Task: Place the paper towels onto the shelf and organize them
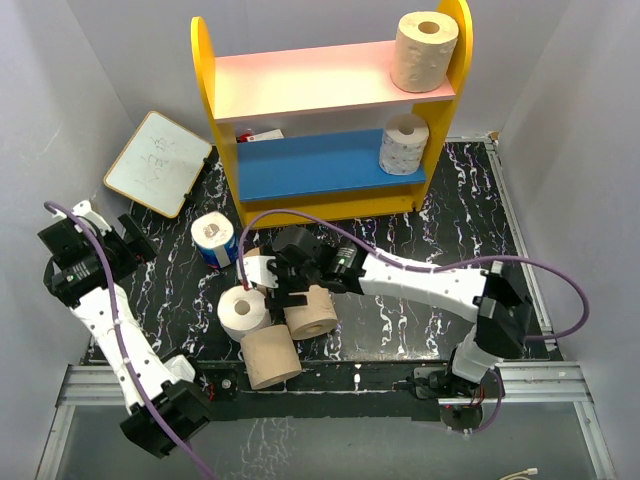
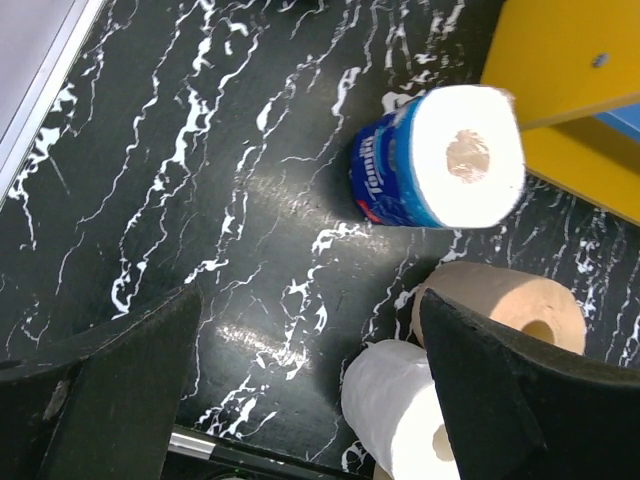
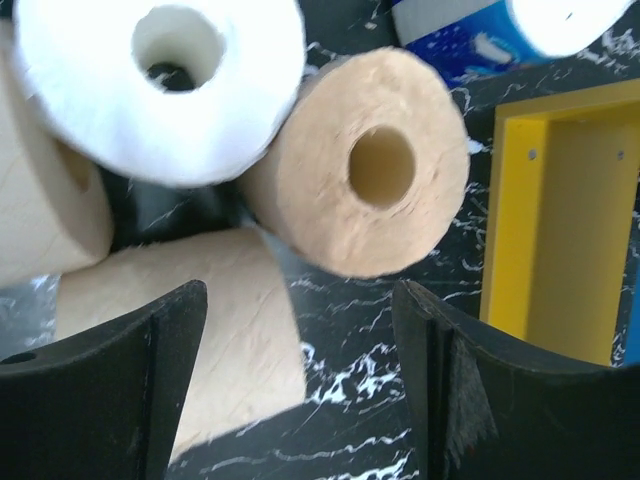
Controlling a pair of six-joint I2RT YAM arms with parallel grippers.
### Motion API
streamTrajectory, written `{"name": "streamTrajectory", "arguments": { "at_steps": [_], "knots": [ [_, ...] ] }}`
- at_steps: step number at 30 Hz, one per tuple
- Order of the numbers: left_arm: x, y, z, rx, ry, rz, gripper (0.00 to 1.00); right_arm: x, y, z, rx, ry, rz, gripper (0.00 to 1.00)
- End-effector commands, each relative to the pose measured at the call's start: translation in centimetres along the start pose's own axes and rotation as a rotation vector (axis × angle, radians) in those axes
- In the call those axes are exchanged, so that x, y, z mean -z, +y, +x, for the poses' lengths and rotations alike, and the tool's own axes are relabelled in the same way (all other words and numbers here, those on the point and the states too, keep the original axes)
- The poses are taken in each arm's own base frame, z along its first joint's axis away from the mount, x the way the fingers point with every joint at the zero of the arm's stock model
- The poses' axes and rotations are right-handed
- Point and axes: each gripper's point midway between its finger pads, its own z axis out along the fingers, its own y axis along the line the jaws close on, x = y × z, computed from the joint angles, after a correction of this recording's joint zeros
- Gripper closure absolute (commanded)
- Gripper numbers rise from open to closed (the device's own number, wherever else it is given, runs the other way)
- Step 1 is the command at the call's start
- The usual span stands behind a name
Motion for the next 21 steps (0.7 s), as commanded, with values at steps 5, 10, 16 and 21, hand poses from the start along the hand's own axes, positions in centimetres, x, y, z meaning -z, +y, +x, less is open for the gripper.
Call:
{"name": "streamTrajectory", "arguments": {
  "at_steps": [5, 10, 16, 21],
  "knots": [
    [0.1, 1.4, -0.1, -0.015, 0.032, -0.070, 0.08, -3.0, -3.2, -4.7, 0.027, -0.114, 0.127, 0.32],
    [0.3, 1.4, -0.2, -0.020, 0.022, -0.074, 0.07, -5.0, -2.2, -4.4, 0.057, -0.087, 0.113, 0.33],
    [0.5, 1.3, -0.2, -0.022, 0.004, -0.074, 0.07, -6.9, -2.3, -3.8, 0.068, -0.072, 0.130, 0.44],
    [0.7, 1.2, -0.3, -0.025, -0.005, -0.073, 0.06, -7.9, -2.8, -2.8, 0.092, -0.041, 0.173, 0.52]
  ]
}}
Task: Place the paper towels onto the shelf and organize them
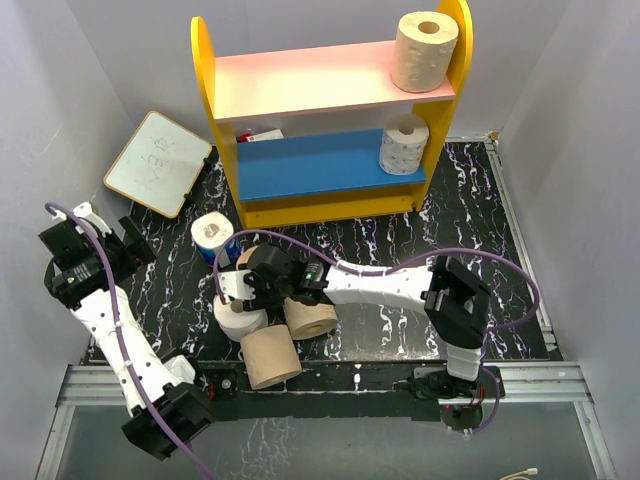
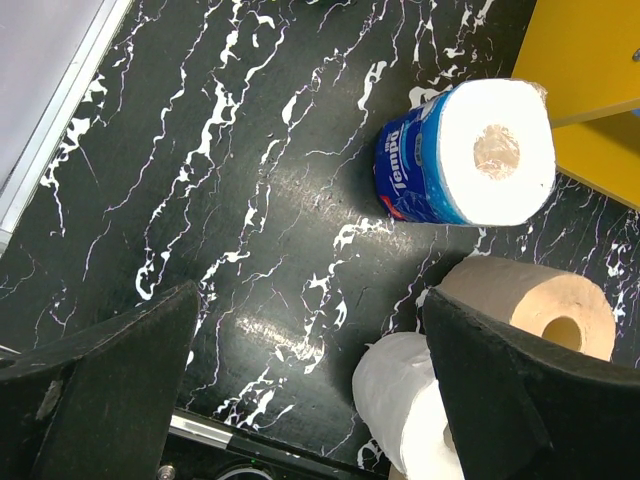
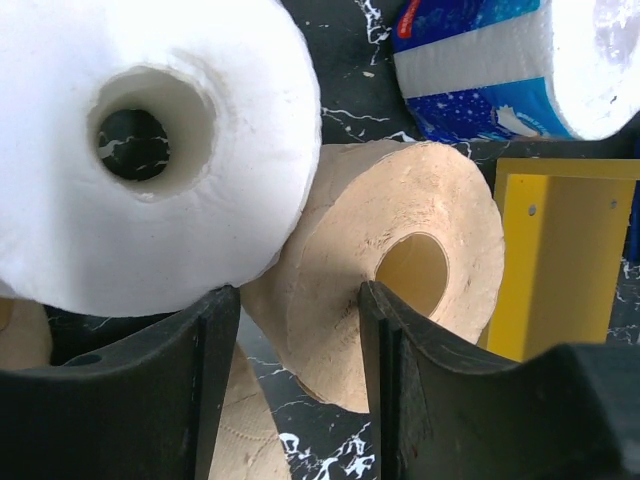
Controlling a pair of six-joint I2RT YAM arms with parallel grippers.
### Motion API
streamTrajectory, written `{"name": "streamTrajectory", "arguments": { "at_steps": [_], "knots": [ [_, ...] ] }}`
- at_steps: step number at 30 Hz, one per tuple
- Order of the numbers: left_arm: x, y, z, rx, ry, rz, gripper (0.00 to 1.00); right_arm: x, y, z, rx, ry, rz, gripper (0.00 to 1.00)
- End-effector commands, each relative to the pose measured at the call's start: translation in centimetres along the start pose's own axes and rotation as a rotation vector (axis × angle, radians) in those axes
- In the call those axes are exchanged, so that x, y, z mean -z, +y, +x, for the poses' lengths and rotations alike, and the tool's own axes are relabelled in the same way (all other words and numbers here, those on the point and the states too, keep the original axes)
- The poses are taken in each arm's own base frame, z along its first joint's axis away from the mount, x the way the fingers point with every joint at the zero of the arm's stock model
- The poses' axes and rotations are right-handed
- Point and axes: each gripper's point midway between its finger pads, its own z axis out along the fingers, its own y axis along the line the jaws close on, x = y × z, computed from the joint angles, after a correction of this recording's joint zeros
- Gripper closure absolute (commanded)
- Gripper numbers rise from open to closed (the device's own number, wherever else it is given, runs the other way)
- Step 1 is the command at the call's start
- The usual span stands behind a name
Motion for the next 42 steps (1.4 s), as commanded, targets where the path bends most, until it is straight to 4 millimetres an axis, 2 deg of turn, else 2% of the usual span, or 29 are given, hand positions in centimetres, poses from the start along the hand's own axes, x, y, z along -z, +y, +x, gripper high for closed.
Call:
{"name": "streamTrajectory", "arguments": {
  "at_steps": [1, 8, 10, 12, 16, 21, 24, 25, 30, 33, 39, 42],
  "knots": [
    [0.8, -0.1, -0.5, -0.007, -0.026, -0.004, 0.06, -0.4, -3.0, -1.8, 0.030, -0.048, 0.128, 0.52],
    [0.6, -0.1, -0.5, -0.007, -0.020, 0.001, 0.06, -1.0, -3.1, 0.3, 0.078, 0.004, 0.179, 0.54],
    [0.6, -0.1, -0.5, -0.007, -0.022, 0.001, 0.06, -1.1, -3.0, 0.6, 0.084, 0.009, 0.179, 0.58],
    [0.6, -0.1, -0.5, -0.009, -0.026, 0.001, 0.06, -1.2, -2.8, 1.0, 0.092, 0.018, 0.179, 0.66],
    [0.6, -0.1, -0.5, -0.010, -0.027, 0.000, 0.06, -1.1, -3.0, 1.7, 0.104, 0.042, 0.205, 1.00],
    [0.7, -0.1, -0.6, -0.010, -0.032, -0.001, 0.06, 1.1, -4.6, 1.6, 0.111, 0.064, 0.272, 1.00],
    [0.8, -0.2, -0.5, -0.012, -0.034, 0.003, 0.06, 3.5, -6.2, 1.0, 0.118, 0.095, 0.299, 1.00],
    [0.8, -0.3, -0.6, -0.013, -0.036, 0.007, 0.06, 5.5, -7.4, 0.1, 0.113, 0.086, 0.322, 1.00],
    [0.5, -0.4, -0.5, -0.012, -0.024, 0.016, 0.06, 12.5, -12.1, -2.4, 0.066, 0.052, 0.329, 1.00],
    [0.4, -0.3, -0.5, -0.013, -0.028, 0.018, 0.06, 16.6, -15.2, -3.3, 0.078, 0.038, 0.404, 1.00],
    [0.6, -0.4, -0.5, -0.015, -0.035, 0.018, 0.06, 22.3, -21.2, -1.2, 0.070, 0.075, 0.557, 1.00],
    [0.7, -0.5, -0.6, -0.016, -0.041, 0.019, 0.06, 25.4, -23.8, -1.5, 0.072, 0.073, 0.647, 1.00]
  ]
}}
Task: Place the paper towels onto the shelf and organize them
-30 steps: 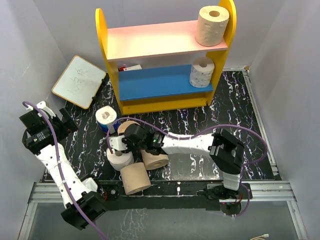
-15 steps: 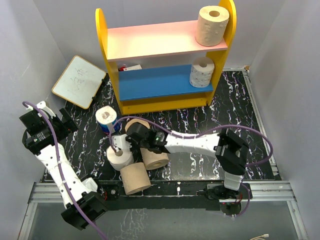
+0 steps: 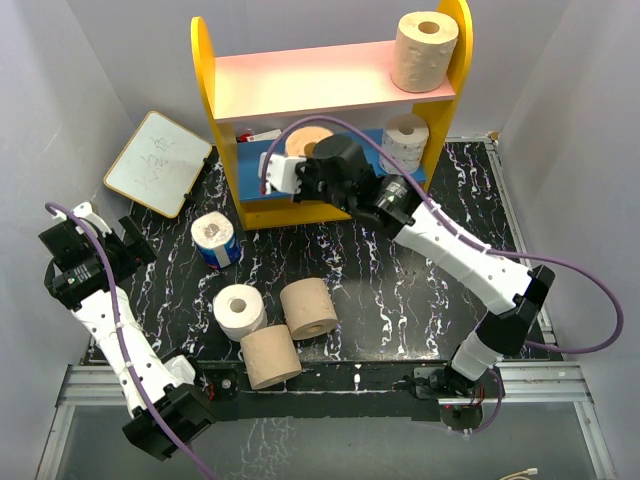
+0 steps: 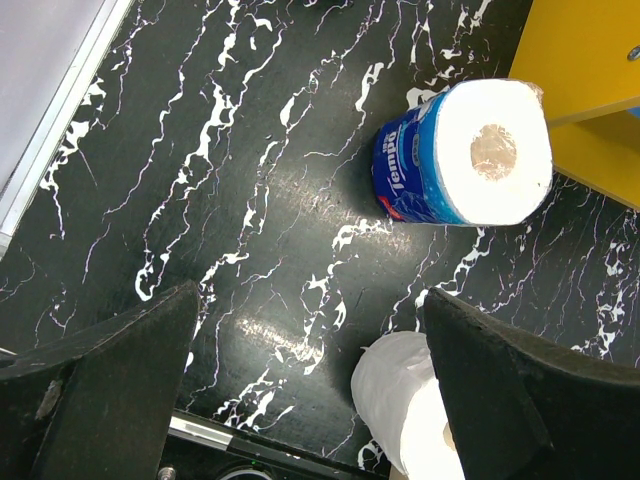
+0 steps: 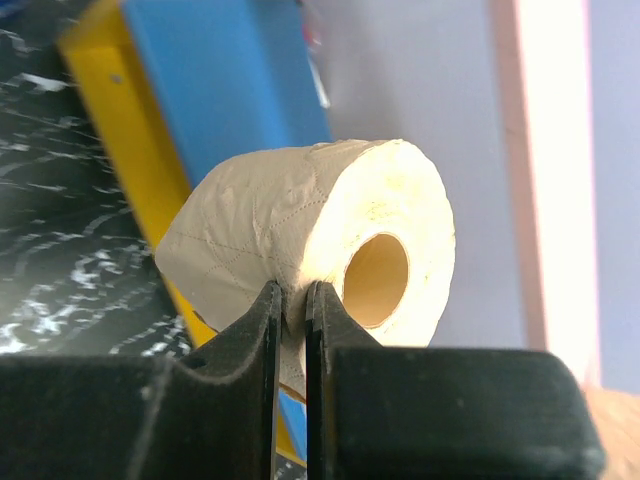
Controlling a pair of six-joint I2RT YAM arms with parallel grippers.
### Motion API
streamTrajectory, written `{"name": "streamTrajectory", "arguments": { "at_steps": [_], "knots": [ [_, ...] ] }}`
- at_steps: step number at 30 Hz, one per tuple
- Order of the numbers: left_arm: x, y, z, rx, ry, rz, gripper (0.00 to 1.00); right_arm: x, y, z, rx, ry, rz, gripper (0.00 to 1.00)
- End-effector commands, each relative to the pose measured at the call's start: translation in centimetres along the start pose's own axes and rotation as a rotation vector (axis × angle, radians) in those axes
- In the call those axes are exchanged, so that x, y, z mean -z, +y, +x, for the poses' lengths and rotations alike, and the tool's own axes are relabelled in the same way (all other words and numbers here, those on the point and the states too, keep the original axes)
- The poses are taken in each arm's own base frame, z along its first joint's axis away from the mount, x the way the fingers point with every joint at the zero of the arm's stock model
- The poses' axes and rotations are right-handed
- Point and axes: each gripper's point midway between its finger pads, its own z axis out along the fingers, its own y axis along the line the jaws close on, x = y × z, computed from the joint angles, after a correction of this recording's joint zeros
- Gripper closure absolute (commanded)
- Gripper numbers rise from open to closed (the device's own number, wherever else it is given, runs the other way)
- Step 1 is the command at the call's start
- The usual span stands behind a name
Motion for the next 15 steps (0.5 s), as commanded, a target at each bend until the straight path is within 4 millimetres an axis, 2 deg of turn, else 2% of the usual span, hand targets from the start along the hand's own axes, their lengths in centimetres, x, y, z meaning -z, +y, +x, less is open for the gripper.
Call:
{"name": "streamTrajectory", "arguments": {
  "at_steps": [1, 4, 8, 12, 15],
  "knots": [
    [0.5, -0.3, -0.5, -0.010, -0.032, 0.012, 0.06, 3.2, -6.7, -0.5, 0.032, -0.004, 0.163, 1.00],
    [0.5, -0.3, -0.5, -0.011, -0.032, 0.010, 0.06, 4.9, -9.1, -1.1, 0.037, 0.003, 0.210, 1.00],
    [0.6, -0.4, -0.5, -0.011, -0.034, 0.015, 0.06, 7.2, -11.3, -1.8, 0.040, 0.001, 0.256, 1.00],
    [0.4, -0.3, -0.5, -0.010, -0.027, 0.016, 0.06, 9.3, -12.8, -1.8, 0.047, 0.014, 0.308, 1.00],
    [0.5, -0.4, -0.5, -0.011, -0.029, 0.017, 0.06, 10.6, -13.1, -1.9, 0.032, 0.005, 0.314, 1.00]
  ]
}}
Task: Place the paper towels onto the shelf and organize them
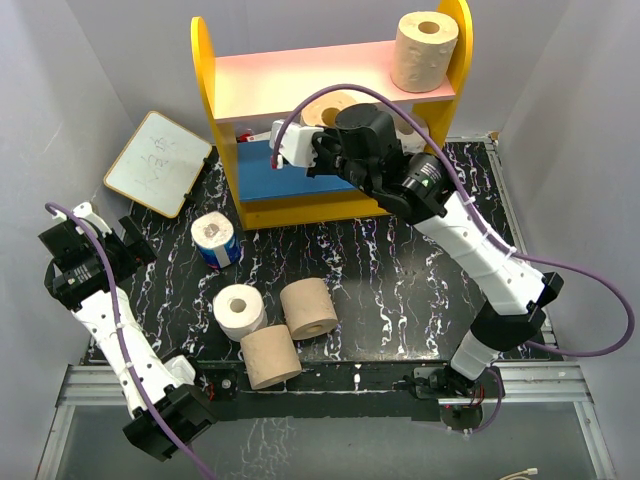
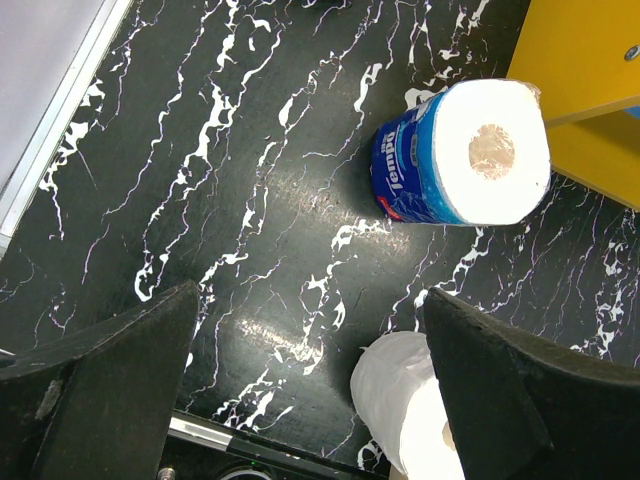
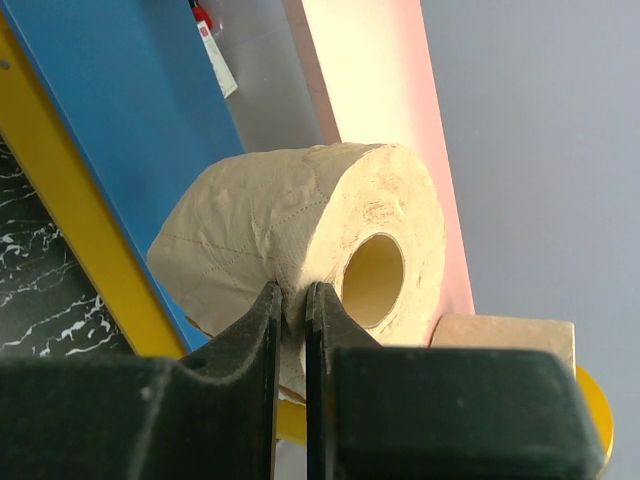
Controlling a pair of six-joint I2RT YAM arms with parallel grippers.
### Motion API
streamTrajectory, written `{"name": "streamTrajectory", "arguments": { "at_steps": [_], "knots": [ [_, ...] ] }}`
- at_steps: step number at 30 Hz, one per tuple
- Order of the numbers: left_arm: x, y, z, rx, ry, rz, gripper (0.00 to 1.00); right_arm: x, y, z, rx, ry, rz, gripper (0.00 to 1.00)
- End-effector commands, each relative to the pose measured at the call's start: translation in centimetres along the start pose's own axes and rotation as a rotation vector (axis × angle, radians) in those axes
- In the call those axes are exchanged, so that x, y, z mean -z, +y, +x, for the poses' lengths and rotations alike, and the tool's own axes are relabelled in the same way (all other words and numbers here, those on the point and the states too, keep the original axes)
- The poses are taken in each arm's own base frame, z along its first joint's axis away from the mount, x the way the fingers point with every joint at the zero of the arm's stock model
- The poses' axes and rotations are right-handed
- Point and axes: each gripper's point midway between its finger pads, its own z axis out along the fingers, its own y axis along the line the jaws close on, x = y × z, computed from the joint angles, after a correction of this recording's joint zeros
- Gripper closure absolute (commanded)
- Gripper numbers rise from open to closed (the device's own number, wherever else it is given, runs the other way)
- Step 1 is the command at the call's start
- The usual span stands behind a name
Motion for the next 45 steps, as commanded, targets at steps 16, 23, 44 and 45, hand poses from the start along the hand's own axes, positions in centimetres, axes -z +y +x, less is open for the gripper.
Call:
{"name": "streamTrajectory", "arguments": {
  "at_steps": [16, 23, 44, 45],
  "knots": [
    [0.6, 0.0, -0.4, -0.004, -0.026, -0.005, 0.06, 10.7, -11.5, -0.8, -0.029, -0.025, 0.379, 1.00],
    [0.9, -1.1, -0.6, 0.004, -0.049, 0.044, 0.06, 11.8, -13.4, -0.5, -0.005, 0.002, 0.464, 1.00],
    [0.9, -1.8, 1.6, 0.072, -0.058, 0.116, 0.07, 5.6, -17.7, 0.4, -0.029, -0.016, 0.593, 1.00],
    [0.9, -1.8, 1.6, 0.072, -0.058, 0.116, 0.07, 5.3, -17.8, 0.6, -0.030, -0.015, 0.593, 1.00]
  ]
}}
